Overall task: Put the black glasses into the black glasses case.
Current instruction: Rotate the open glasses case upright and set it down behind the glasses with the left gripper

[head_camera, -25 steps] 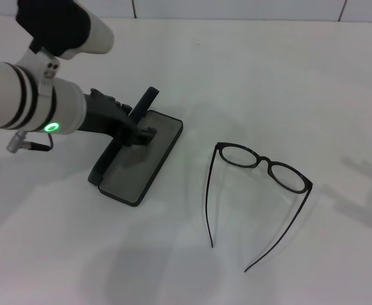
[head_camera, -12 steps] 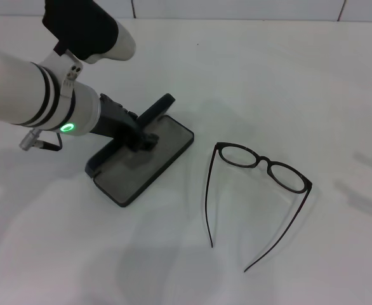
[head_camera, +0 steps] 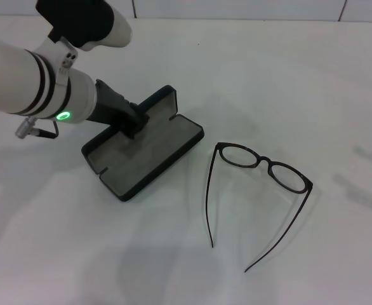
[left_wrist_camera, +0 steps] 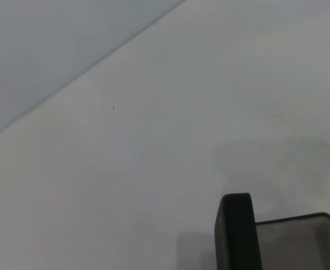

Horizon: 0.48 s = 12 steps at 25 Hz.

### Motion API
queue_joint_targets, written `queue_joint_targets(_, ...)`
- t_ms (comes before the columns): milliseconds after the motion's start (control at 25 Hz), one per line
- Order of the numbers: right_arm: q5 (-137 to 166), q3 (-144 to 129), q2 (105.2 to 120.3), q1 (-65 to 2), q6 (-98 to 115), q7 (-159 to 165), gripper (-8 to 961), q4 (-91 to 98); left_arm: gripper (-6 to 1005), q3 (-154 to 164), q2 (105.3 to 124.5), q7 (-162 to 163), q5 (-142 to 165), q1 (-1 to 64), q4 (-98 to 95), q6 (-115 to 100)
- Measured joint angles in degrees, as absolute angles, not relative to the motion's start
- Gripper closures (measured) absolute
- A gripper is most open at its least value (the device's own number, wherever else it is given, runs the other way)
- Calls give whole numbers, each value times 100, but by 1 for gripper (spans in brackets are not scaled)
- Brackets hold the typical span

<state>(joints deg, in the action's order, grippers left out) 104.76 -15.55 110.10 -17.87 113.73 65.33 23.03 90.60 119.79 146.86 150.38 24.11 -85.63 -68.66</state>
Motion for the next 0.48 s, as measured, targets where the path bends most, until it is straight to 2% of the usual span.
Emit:
queue_joint_targets(40, 10442, -1555, 11010, -1764, 11379, 6534, 147, 2303, 730, 9070, 11982, 14649, 15037, 2397, -8614, -6866)
queue_joint_targets(280, 10283, -1548, 11001, -1624, 11384, 6537, 147, 2302, 808, 9344, 11997, 14307, 14963, 2378, -8975, -6738)
queue_joint_targets(480, 10243, -1545, 10979, -1520, 11401, 6539, 147, 2302, 808, 10029, 11997, 13695, 14964, 2374, -9085, -6105)
